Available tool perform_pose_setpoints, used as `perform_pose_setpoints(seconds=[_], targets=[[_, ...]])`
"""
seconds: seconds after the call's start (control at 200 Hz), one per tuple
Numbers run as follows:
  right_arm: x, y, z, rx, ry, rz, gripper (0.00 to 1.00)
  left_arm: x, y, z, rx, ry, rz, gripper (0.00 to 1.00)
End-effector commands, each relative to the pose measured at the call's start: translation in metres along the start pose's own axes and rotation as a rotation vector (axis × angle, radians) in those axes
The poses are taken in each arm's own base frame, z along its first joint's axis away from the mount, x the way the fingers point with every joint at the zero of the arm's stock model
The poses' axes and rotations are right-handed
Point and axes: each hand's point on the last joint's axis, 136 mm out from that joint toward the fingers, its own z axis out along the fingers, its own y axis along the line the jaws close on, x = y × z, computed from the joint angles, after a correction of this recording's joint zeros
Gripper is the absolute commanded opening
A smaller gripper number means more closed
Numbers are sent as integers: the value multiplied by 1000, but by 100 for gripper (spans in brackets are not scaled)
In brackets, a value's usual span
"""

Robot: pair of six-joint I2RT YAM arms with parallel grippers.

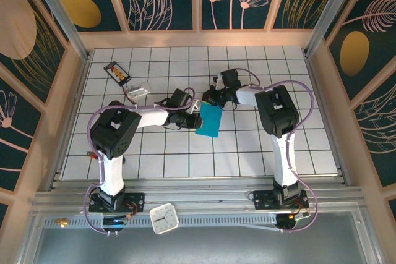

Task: Fold a paper plane with a square sheet of paper (pick it up from the middle)
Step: First fold in half a square sheet of paper at the center of the table.

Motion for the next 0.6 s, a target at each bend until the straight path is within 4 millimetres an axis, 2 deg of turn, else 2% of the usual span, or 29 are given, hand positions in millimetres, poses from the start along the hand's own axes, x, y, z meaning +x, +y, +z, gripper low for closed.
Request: perform_pose_setpoints(seconds=[0.0,0.165,0.595], targets=[[-31,-54,-1,144,-107,40,0,111,72,8,-264,342,-130,0],[-37,-61,-1,154,-116,55,0,114,73,8,-270,349,-120,0],[-60,-62,0,158,-145,62,0,120,73,8,-280,365,-103,0]])
